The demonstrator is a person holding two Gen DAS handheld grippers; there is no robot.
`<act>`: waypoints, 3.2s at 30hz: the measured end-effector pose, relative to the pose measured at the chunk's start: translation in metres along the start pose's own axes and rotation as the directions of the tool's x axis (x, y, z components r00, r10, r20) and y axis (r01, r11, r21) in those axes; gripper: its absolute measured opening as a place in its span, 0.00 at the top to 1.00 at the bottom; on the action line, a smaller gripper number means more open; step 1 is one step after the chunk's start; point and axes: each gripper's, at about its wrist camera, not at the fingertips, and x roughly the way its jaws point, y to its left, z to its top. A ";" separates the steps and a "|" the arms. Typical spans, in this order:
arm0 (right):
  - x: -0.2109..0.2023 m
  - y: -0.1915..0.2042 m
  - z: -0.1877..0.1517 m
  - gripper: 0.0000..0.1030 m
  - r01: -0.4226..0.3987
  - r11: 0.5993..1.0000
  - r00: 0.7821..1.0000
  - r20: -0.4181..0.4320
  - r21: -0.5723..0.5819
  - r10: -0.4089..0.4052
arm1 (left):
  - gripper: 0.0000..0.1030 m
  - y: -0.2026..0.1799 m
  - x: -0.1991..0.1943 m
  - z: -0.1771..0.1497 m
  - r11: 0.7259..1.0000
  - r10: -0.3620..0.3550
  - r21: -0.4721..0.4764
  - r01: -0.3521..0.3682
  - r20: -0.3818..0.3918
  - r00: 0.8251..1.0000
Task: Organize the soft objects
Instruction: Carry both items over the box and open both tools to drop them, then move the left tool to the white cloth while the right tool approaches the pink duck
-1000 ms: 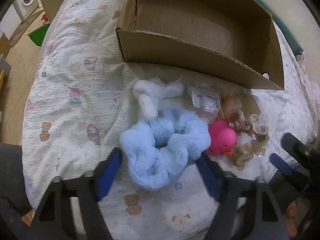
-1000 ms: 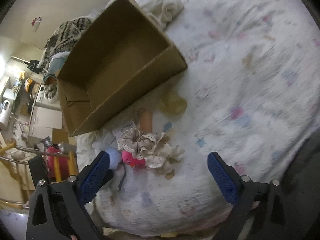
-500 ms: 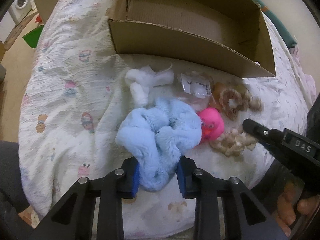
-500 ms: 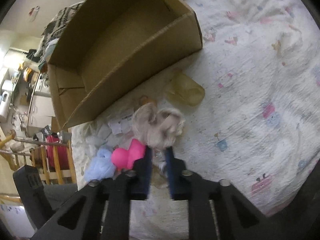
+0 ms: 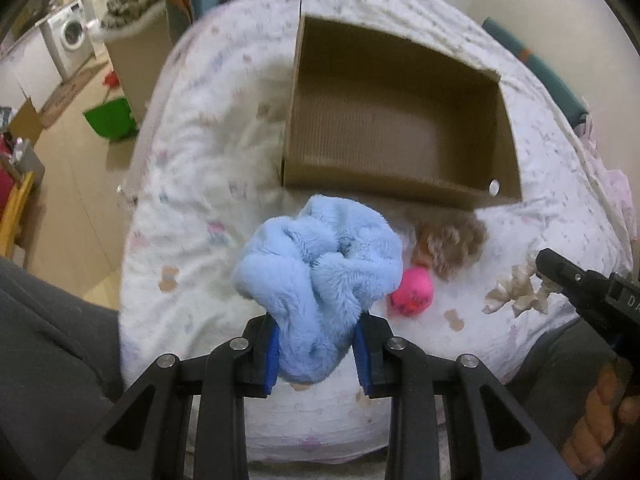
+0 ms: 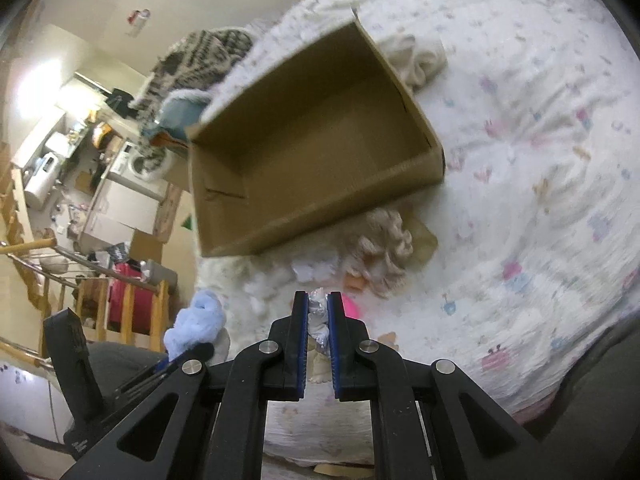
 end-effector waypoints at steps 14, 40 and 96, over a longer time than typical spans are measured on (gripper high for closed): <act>-0.004 0.028 0.082 0.89 -0.055 0.996 0.993 0.097 -0.069 0.062 | 0.73 -0.026 -0.009 0.085 0.998 0.006 0.063 -0.013 0.112 0.994; 0.110 -0.012 0.113 0.89 0.056 0.996 0.998 -0.020 -0.068 -0.057 | 0.72 -0.049 0.122 0.131 0.989 0.043 0.137 -0.049 0.049 0.998; 0.042 0.006 0.069 0.28 0.119 0.983 0.989 0.101 -0.139 -0.105 | 0.33 -0.034 0.041 0.075 0.990 0.026 0.130 -0.045 0.145 0.989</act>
